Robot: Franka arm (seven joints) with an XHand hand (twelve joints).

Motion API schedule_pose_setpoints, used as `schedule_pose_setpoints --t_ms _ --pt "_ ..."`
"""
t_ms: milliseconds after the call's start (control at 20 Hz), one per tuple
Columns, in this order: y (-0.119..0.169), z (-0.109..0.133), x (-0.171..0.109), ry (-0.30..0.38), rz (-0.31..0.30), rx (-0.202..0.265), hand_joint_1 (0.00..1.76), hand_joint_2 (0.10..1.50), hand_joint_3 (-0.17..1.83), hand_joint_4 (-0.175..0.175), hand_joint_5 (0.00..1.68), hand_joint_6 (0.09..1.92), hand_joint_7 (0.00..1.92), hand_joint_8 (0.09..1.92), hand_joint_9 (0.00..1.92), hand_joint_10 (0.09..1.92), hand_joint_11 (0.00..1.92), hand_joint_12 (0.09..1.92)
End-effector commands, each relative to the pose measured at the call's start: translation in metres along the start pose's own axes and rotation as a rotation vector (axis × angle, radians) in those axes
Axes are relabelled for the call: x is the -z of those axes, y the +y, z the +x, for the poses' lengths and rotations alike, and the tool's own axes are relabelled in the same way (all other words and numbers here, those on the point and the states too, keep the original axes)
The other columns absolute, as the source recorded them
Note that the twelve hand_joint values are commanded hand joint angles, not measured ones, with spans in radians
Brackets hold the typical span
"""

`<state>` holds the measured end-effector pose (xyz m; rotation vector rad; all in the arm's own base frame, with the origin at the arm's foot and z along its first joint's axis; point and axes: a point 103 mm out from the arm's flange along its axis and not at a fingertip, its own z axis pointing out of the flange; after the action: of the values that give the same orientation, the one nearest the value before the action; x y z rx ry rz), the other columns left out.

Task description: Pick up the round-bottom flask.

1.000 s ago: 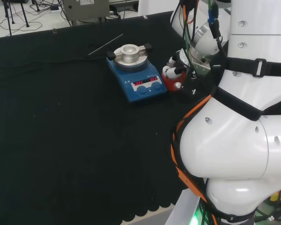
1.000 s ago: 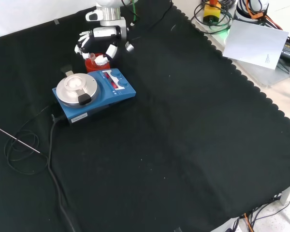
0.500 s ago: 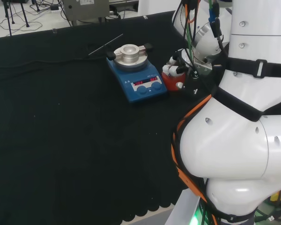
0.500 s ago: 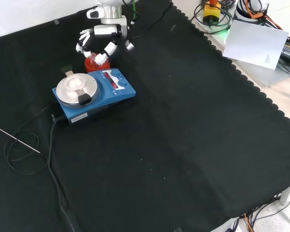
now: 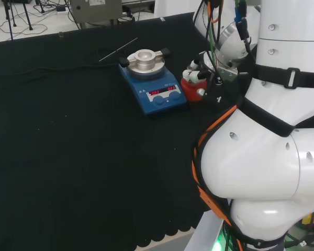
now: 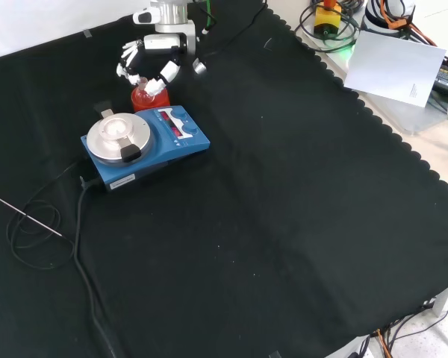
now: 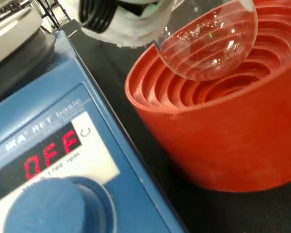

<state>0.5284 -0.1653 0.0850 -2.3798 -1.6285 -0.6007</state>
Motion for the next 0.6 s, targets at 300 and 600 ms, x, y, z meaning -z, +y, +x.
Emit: schedule_pose_setpoints --t_ms 300,600 --pt "-0.002 0.032 0.053 0.06 -0.021 -0.028 1.1 0.74 0.7 0.033 1.07 1.04 0.55 0.66 0.73 0.63 0.29 1.34" --pt "0.0 0.049 0.07 0.055 -0.032 -0.004 1.1 0.73 0.71 0.036 1.08 1.04 0.55 0.66 0.73 0.63 0.3 1.34"
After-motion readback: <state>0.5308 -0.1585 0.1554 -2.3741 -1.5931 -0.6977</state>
